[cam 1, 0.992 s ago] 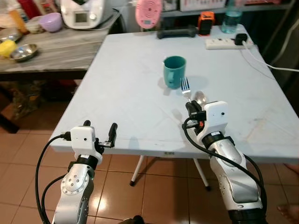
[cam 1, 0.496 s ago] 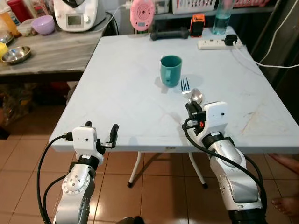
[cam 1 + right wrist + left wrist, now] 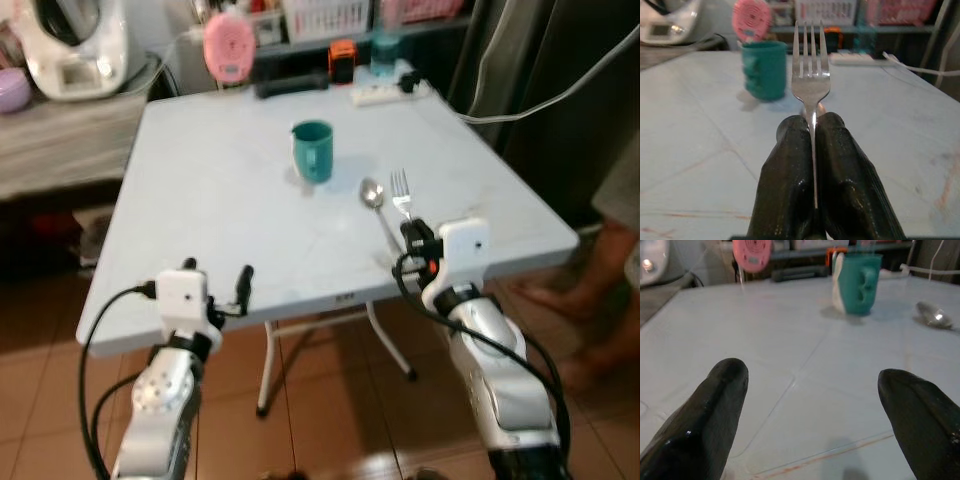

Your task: Setting the table

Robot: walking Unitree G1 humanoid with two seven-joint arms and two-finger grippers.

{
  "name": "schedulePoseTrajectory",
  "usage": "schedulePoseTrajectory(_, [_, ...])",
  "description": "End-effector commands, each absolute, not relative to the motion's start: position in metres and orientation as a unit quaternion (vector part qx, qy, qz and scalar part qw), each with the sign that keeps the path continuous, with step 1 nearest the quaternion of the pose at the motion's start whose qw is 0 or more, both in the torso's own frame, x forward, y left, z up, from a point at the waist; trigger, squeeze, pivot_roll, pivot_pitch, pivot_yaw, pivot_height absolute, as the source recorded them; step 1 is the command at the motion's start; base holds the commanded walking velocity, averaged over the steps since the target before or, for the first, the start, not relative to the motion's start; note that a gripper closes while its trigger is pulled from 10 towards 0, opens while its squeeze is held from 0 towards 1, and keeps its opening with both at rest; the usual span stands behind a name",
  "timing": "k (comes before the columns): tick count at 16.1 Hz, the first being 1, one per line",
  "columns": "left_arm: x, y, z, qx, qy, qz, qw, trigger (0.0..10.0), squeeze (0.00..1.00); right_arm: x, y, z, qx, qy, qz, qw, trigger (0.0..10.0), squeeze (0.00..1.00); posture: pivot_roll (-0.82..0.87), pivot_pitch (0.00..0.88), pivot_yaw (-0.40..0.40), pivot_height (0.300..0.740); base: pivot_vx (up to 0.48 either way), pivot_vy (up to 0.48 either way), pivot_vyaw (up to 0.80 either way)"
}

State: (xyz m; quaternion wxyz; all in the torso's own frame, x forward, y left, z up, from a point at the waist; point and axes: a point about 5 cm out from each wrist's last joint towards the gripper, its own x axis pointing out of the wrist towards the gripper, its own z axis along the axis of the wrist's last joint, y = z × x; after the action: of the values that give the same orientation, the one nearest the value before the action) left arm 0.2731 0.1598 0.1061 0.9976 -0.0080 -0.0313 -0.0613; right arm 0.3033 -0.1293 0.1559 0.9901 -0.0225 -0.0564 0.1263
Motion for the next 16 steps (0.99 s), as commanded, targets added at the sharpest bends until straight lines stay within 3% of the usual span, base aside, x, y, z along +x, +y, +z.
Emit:
schedulePoseTrajectory(1, [0.272, 0.164, 0.103, -0.005, -0.023, -0.053, 0.998, 10.0, 0.0, 0.306, -0.126, 0.162, -0.022, -0.071, 0.131, 0.989, 10.0, 0.0, -0.17, 0.106, 0.126, 0.74, 0.0, 0.48, -0.52])
schedulePoseTrajectory(12, [0.274, 0.165, 0.104, 0.005, -0.028, -0.045, 0.999, 10.0, 0.0, 0.308, -0.122, 0.166, -0.035, -0.092, 0.141, 0.985, 10.0, 0.0, -0.16, 0.1, 0.128, 0.74, 0.0, 0.48, -0.04])
schedulePoseTrajectory(16, [0.283, 0.181, 0.108, 0.027, -0.036, -0.008, 0.999, 10.0, 0.0, 0.308, -0.122, 0.164, -0.041, -0.093, 0.146, 0.984, 10.0, 0.0, -0.16, 0.094, 0.124, 0.74, 0.0, 0.48, 0.0])
